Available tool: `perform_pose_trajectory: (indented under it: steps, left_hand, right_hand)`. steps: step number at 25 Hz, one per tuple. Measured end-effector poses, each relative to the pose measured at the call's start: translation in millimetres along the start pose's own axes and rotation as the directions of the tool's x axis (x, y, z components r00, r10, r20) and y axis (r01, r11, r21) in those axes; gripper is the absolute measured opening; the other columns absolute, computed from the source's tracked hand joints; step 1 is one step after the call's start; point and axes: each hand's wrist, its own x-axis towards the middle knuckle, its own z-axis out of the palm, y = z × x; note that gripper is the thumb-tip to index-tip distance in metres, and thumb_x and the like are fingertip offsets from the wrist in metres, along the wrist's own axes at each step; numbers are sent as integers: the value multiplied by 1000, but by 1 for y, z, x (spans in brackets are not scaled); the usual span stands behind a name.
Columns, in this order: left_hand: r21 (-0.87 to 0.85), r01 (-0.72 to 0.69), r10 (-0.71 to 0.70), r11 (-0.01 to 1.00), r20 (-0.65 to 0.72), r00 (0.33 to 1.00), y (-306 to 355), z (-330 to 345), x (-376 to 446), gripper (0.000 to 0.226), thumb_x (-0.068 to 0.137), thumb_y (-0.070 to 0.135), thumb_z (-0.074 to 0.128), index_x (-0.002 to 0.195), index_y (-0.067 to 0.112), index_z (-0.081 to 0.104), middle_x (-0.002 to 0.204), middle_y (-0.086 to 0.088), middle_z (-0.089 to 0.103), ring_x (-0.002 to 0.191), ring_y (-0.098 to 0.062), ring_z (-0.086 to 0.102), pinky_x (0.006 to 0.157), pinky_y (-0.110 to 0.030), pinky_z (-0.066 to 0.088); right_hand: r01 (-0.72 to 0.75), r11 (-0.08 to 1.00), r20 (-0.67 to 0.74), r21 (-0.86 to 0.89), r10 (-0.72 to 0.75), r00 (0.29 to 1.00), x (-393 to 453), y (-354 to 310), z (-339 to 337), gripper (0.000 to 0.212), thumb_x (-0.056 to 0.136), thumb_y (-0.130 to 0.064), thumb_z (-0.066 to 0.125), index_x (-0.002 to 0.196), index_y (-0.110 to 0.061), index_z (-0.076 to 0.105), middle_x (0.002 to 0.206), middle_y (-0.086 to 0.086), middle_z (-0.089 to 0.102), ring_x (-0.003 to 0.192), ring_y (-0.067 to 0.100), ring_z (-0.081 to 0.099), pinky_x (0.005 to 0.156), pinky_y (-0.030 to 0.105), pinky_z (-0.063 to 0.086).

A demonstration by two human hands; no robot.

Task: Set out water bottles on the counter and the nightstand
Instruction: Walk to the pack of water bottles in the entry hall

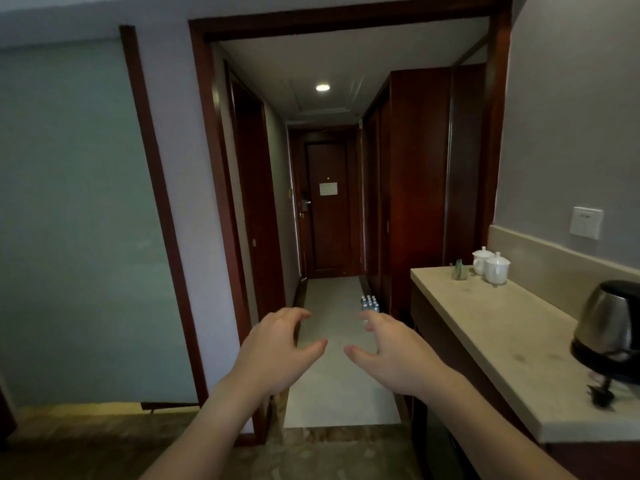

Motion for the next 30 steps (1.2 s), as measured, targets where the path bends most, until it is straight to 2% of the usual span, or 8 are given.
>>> perform_pose_trajectory:
  steps: [6,10,19,25,30]
  left_hand:
    - [30,18,-18,999,12,1000,-64,50,129,61,87,54,59,141,29,45,145,10,49,134,-11,43,109,-35,41]
    - [36,-6,5,999,31,1000,-121,98,241,65,85,58,58,141,28,47,143,8,52,132,-14,47,107,-40,44]
    - [-39,-25,23,999,-55,998,-204,166,509,60,85,56,59,137,28,50,136,10,57,126,-11,51,103,-36,47]
    - [23,-59,59,998,-20,998,-244,231,669,64,82,62,58,138,31,49,139,12,55,128,-11,50,104,-36,46]
    - [92,-75,78,993,-30,997,-271,288,822,64,82,61,58,138,30,50,140,10,56,128,-11,50,105,-35,45]
  right_hand:
    - [-15,999,22,-36,16,1000,140,50,43,77,87,-62,54,151,-29,29,154,-6,38,134,18,46,106,38,45]
    - [-33,995,55,-94,38,998,253,90,86,79,86,-63,55,151,-25,30,153,-3,40,133,19,47,106,39,46]
    - [-84,991,-57,-108,79,995,516,165,102,75,87,-60,55,149,-23,35,149,-1,47,132,20,49,104,40,47]
    - [-70,991,-165,-112,51,985,675,241,118,67,91,-54,55,147,-20,40,147,1,47,133,22,46,105,41,46]
    - [-35,997,-161,-72,23,987,834,317,137,65,91,-50,56,146,-20,40,146,1,47,132,22,47,104,41,47]
